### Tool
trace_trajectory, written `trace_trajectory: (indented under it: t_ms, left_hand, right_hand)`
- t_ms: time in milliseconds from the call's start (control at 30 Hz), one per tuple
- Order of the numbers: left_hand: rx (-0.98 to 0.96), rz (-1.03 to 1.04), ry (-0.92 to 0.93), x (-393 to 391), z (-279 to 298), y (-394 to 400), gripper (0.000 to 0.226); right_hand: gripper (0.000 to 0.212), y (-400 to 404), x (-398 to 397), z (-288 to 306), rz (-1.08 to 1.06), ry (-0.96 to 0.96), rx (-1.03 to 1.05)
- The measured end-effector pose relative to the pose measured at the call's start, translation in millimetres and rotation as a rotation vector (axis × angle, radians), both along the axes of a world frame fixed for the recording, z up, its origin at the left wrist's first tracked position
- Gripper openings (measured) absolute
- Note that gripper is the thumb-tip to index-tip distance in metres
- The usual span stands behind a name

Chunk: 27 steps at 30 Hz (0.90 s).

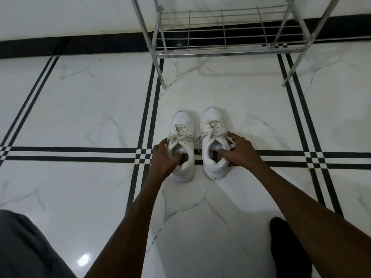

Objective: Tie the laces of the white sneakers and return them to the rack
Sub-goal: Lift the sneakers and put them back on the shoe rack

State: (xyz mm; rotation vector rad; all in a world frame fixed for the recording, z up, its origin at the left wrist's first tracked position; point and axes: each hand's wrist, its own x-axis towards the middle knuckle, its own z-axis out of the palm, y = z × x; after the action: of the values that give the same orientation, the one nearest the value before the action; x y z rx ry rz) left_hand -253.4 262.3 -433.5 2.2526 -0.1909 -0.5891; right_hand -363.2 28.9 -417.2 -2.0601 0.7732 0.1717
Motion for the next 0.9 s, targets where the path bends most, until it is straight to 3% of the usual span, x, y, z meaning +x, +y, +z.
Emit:
trace_trajectory:
  t_ms: [400,533,633,900]
  left_hand:
    - [-0.040,0.040,-0.083,-6.2,4.1,-21.5,0.040]
    - [-0.117,0.079,-0.121,-13.5,28.1,-34.2,0.044]
    - [-0.176,0.095,-0.132,-22.4,69.0,-42.9,0.048]
    - [-0.153,0.092,-0.099,-42.2,263.2,-70.6,0.051]
  right_hand:
    - [0.074,3.2,1.8,-3.0,-0.087,-0.082,0.030]
    - [0.076,-9.4,-1.8,18.9,-0.104,-0.121,0.046]
    - [0.076,-16.6,-8.4,56.1,-0.109,-0.155,0.056]
    - [0.073,-41.4,-31.4,238.2,-0.122,-0.207,0.100]
